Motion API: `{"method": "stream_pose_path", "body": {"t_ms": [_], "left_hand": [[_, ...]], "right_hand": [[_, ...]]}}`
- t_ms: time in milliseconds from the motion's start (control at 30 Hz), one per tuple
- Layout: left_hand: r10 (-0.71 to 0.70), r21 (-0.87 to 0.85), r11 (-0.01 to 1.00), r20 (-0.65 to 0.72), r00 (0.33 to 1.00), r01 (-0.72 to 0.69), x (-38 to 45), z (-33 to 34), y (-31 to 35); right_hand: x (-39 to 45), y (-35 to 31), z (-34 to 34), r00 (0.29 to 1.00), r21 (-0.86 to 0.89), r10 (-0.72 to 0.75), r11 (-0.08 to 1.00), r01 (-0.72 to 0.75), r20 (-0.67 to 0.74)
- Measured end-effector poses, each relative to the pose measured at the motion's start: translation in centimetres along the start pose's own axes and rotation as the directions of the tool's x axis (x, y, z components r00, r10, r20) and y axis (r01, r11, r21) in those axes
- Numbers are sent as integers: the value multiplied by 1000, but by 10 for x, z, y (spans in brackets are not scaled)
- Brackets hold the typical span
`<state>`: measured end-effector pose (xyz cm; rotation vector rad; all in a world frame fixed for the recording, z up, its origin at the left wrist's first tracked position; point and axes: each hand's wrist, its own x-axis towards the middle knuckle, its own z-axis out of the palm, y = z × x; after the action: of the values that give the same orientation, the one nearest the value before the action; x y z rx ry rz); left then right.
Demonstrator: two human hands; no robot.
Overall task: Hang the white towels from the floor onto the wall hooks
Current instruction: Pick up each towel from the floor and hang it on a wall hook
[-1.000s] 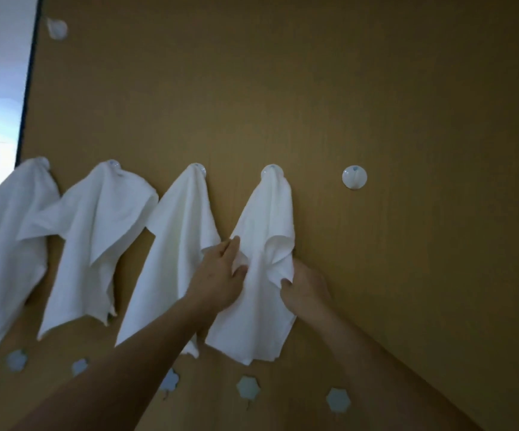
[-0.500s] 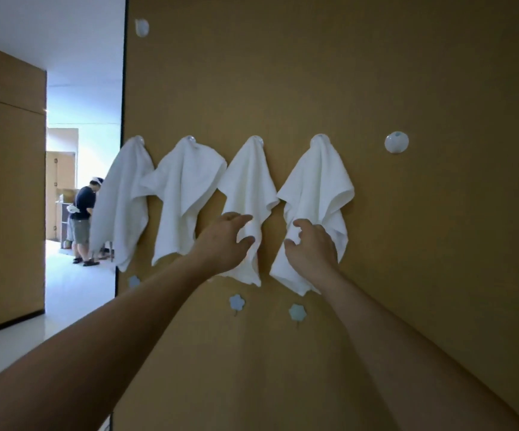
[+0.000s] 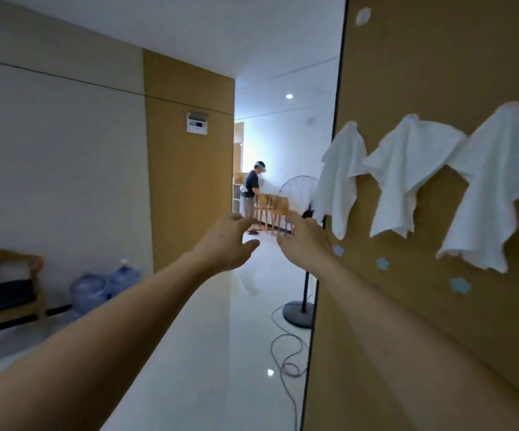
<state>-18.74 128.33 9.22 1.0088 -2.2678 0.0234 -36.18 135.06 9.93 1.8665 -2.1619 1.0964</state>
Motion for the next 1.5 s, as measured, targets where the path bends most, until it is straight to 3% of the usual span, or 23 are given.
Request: {"method": "stream_pose_path", "body": {"t_ms": [200, 400, 667, 800, 1067, 1200, 1367, 1500], "left_hand": [[-304, 128, 946, 33, 952, 298, -107, -78, -176], [-557, 218, 804, -53, 829, 554, -237, -157, -307], [-866, 247, 386, -233, 441, 889, -438, -251, -429], [-936, 206, 128, -298, 187, 970, -533, -283, -467], [-886, 82, -350, -351, -302, 933, -690, -290, -465], [-770, -67, -541, -362, -526, 838, -755, -292, -429], [-619, -229, -663, -369, -694, 713, -835, -294, -384], [-546, -313, -709, -323, -773, 632, -910, -293, -359]], "right_hand": [[-12, -162, 147, 959, 96, -167, 984, 148, 230], [-38, -322, 280, 814, 228, -410, 911, 343, 412], [-131, -536, 443, 485, 569, -714, 698, 435, 504], [-189, -612, 517, 239, 642, -771, 629, 439, 591], [-329, -723, 603, -284, 805, -786, 406, 433, 549], [-413, -756, 609, -478, 860, -733, 300, 413, 484], [-512, -784, 604, -651, 905, -638, 202, 374, 411], [-593, -806, 603, -728, 921, -572, 150, 359, 377]]}}
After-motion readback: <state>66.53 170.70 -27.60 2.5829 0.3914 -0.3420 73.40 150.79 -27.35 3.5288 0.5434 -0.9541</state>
